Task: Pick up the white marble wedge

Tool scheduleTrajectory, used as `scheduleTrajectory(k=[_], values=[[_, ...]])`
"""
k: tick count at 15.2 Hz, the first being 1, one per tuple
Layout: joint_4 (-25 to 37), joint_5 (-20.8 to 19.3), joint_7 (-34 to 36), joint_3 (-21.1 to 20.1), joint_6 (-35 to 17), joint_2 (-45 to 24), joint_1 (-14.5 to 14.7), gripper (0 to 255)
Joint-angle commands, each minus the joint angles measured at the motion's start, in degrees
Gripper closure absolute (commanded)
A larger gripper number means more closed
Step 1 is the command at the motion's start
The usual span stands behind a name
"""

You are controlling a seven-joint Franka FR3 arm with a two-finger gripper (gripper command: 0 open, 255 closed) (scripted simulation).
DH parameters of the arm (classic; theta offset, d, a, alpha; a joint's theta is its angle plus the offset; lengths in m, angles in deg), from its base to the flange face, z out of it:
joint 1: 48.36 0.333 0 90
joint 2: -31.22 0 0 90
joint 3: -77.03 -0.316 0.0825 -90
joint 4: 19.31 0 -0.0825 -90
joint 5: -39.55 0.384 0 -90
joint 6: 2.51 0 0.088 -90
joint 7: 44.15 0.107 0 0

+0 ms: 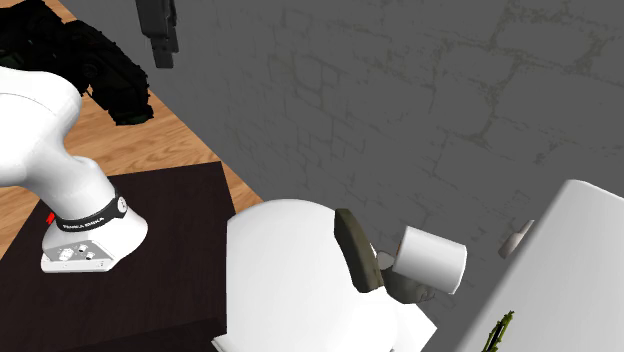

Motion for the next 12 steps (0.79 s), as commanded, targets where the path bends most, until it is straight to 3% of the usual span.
scheduleTrajectory(k=[1, 12], values=[[0.00, 0.00, 0.00, 0.00, 0.00, 0.00, 0.00, 0], [-3.98, 4.54, 24.61, -7.56, -19.20, -16.94, -4.96, 0]])
